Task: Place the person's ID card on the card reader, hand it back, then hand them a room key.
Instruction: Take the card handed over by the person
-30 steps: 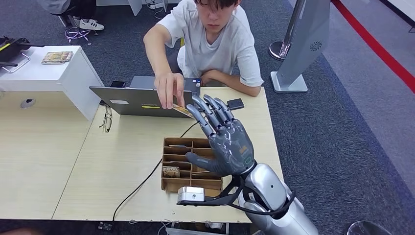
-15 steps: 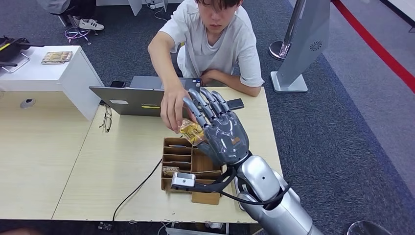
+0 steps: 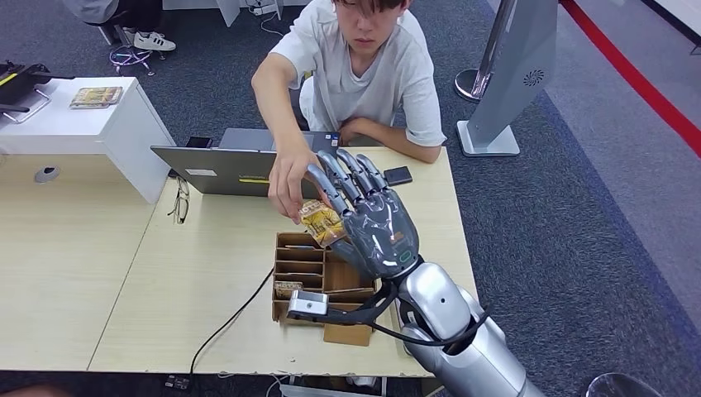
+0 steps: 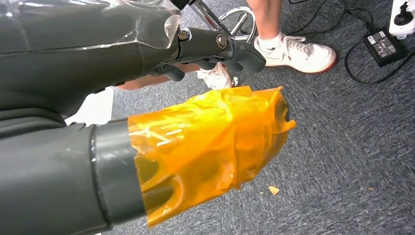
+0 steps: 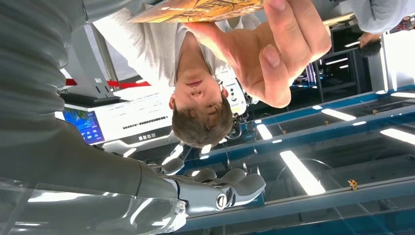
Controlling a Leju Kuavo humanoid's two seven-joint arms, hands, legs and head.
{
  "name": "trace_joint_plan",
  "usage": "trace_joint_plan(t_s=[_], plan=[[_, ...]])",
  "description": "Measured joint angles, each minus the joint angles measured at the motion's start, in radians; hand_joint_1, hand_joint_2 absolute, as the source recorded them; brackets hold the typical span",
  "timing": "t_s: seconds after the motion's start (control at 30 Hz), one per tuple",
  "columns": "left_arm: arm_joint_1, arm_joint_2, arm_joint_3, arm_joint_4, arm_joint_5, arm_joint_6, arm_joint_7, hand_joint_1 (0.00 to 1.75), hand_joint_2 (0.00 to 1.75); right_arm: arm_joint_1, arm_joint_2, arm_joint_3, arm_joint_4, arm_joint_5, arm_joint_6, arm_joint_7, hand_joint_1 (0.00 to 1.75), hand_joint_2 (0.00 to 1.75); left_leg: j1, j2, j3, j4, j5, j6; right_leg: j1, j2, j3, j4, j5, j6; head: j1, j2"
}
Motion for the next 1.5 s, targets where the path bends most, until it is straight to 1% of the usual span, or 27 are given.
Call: trace_joint_plan(t_s=[0.53, 0.57, 0.6, 0.63, 0.7, 0.77, 0.8, 0.87, 0.97, 1.5], plan=[[-0.001, 0.0, 0.0, 0.0, 0.0, 0.0, 0.003, 0.0, 0.0, -0.003, 0.005, 0.001, 0.002, 0.0, 0.002, 0.0, 0.0, 1.75, 0.0, 0.0, 0.0, 0.0, 0.0, 0.0, 0.0, 0.0, 0.0, 0.0, 0.0, 0.0, 0.0, 0.0], [-0.001, 0.0, 0.0, 0.0, 0.0, 0.0, 0.003, 0.0, 0.0, -0.003, 0.005, 0.001, 0.002, 0.0, 0.002, 0.0, 0.0, 1.75, 0.0, 0.0, 0.0, 0.0, 0.0, 0.0, 0.0, 0.0, 0.0, 0.0, 0.0, 0.0, 0.0, 0.0], [-0.002, 0.001, 0.0, 0.0, 0.0, 0.0, 0.003, 0.0, 0.0, -0.003, 0.005, 0.001, 0.002, 0.0, 0.002, 0.0, 0.05, 1.75, 0.0, 0.0, 0.0, 0.0, 0.0, 0.0, 0.0, 0.0, 0.0, 0.0, 0.0, 0.0, 0.0, 0.0], [-0.003, 0.001, 0.0, 0.0, 0.0, 0.0, 0.003, 0.0, 0.0, -0.003, 0.006, 0.001, 0.003, 0.0, 0.002, 0.0, 0.16, 1.75, 0.0, 0.0, 0.0, 0.0, 0.0, 0.0, 0.0, 0.0, 0.0, 0.0, 0.0, 0.0, 0.0, 0.0], [-0.004, 0.001, 0.0, 0.0, 0.0, 0.002, 0.003, 0.0, 0.0, -0.003, 0.006, 0.002, 0.003, -0.001, 0.002, 0.0, 0.85, 1.75, 0.0, 0.0, 0.0, 0.0, 0.0, 0.0, 0.0, 0.0, 0.0, 0.0, 0.0, 0.0, 0.0, 0.0], [-0.004, 0.001, 0.0, 0.0, 0.0, 0.003, 0.003, 0.0, 0.0, -0.004, 0.008, 0.002, 0.003, -0.002, 0.002, 0.0, 1.48, 1.75, 0.0, 0.0, 0.0, 0.0, 0.0, 0.0, 0.0, 0.0, 0.0, 0.0, 0.0, 0.0, 0.0, 0.0], [-0.004, 0.001, 0.0, 0.0, 0.0, 0.004, 0.003, 0.0, 0.0, -0.004, 0.008, 0.002, 0.004, -0.002, 0.002, -0.001, 1.58, 1.75, 0.0, 0.0, 0.0, 0.0, 0.0, 0.0, 0.0, 0.0, 0.0, 0.0, 0.0, 0.0, 0.0, 0.0], [-0.004, 0.001, 0.0, 0.0, 0.0, 0.004, 0.003, 0.0, 0.0, -0.004, 0.011, 0.003, 0.005, -0.003, 0.004, -0.003, 1.71, 1.75, 0.0, 0.0, 0.0, 0.0, 0.0, 0.0, 0.0, 0.0, 0.0, 0.0, 0.0, 0.0, 0.0, 0.0], [-0.004, 0.001, 0.0, 0.0, 0.0, 0.005, 0.003, 0.0, 0.0, -0.004, 0.013, 0.003, 0.007, -0.003, 0.005, -0.005, 1.75, 1.75, 0.0, 0.0, 0.0, 0.0, 0.0, 0.0, 0.0, 0.0, 0.0, 0.0, 0.0, 0.0, 0.0, 0.0], [-0.006, 0.002, 0.001, 0.0, -0.005, 0.005, 0.005, 0.0, 0.0, -0.005, 0.016, 0.007, 0.01, -0.006, 0.006, -0.012, 1.75, 1.75, 0.0, 0.0, 0.0, 0.0, 0.0, 0.0, 0.0, 0.0, 0.0, 0.0, 0.0, 0.0, 0.0, 0.0]])
